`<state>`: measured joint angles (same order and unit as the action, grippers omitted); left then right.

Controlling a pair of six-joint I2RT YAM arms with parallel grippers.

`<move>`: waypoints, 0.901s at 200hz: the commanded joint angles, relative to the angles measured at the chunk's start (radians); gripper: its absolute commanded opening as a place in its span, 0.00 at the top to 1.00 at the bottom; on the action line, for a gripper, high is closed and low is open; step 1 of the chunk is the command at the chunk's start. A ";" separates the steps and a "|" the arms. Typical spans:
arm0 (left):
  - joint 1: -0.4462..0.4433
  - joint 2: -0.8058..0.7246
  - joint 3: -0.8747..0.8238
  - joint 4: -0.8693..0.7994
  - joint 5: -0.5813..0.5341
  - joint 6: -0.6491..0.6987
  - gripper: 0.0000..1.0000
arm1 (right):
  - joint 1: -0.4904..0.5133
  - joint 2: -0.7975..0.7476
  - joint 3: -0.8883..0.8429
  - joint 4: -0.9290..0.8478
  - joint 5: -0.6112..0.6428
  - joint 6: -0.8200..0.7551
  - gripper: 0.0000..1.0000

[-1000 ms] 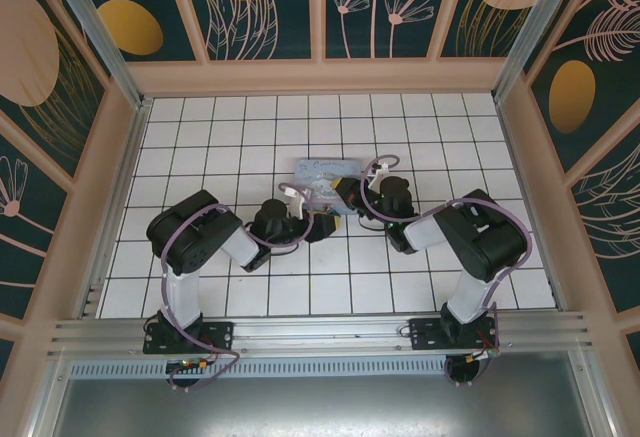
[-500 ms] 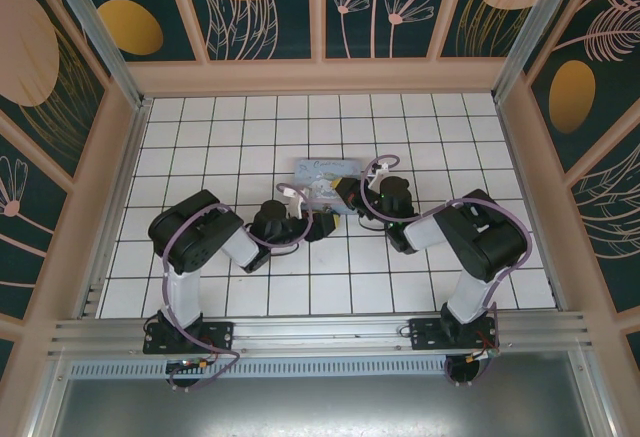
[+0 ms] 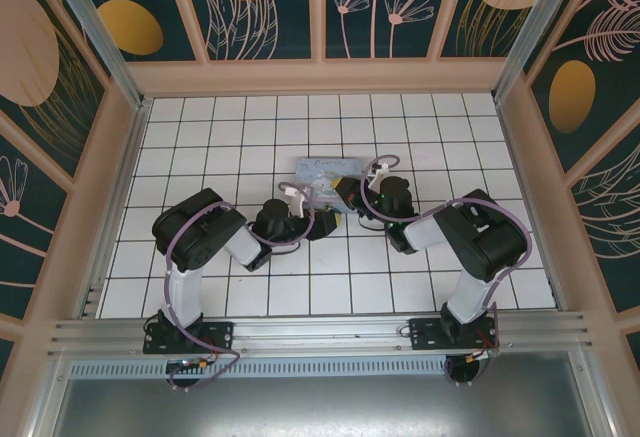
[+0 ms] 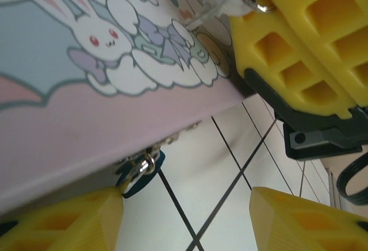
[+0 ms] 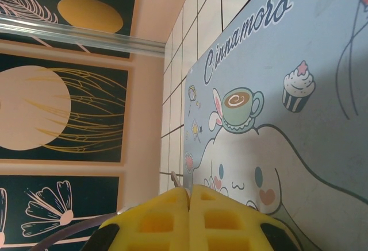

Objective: Unlock the padlock with the key

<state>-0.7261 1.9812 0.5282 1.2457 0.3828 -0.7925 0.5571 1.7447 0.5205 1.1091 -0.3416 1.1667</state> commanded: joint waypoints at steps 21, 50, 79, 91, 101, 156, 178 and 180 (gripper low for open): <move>-0.006 -0.058 -0.023 0.082 0.031 -0.035 0.40 | -0.005 0.020 -0.016 0.038 -0.005 0.010 1.00; -0.007 -0.026 -0.013 0.092 0.030 -0.045 0.40 | -0.005 0.025 -0.017 0.046 -0.005 0.014 1.00; -0.006 -0.027 -0.032 0.094 -0.001 -0.041 0.40 | -0.005 0.025 -0.018 0.052 -0.005 0.018 1.00; -0.006 -0.047 -0.037 0.069 -0.016 -0.026 0.40 | -0.004 0.028 -0.017 0.051 -0.006 0.017 1.00; -0.007 -0.071 -0.045 0.039 -0.028 -0.009 0.39 | -0.005 0.031 -0.017 0.050 -0.007 0.017 1.00; -0.007 -0.185 -0.011 -0.273 -0.151 0.182 0.39 | -0.004 0.044 -0.019 0.066 -0.005 0.025 1.00; -0.007 -0.170 0.020 -0.334 -0.162 0.229 0.38 | -0.004 0.049 -0.020 0.070 -0.005 0.028 1.00; -0.006 -0.168 0.021 -0.335 -0.163 0.231 0.38 | -0.004 0.049 -0.020 0.071 -0.005 0.028 1.00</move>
<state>-0.7261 1.8118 0.5133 1.0355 0.2672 -0.6636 0.5571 1.7699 0.5159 1.1553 -0.3420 1.1858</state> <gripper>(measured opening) 0.615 0.050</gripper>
